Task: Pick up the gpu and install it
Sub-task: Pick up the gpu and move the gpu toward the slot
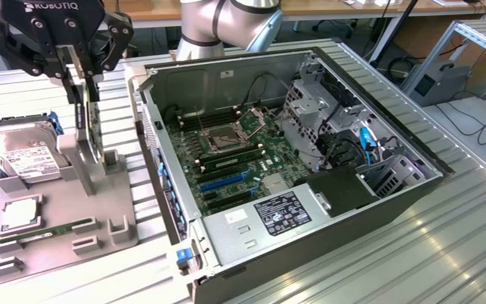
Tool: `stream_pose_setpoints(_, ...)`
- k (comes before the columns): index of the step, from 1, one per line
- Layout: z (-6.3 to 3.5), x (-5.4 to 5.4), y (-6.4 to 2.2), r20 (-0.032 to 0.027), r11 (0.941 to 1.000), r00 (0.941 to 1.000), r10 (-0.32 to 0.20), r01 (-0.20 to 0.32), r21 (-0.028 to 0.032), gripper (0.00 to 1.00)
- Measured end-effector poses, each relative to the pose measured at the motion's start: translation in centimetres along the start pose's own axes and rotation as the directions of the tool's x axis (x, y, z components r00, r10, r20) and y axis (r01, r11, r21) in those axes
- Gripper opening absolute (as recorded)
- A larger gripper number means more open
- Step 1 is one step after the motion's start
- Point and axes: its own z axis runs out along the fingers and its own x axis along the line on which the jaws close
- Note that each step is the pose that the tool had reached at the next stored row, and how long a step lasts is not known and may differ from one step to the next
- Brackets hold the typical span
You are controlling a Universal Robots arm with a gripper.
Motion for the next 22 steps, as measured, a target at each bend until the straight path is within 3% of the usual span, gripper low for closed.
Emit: stream_pose_setpoints(22, -0.01, -1.3, -0.27, 0.0, 1.0, 1.0, 0.0, 0.0, 0.0, 0.27)
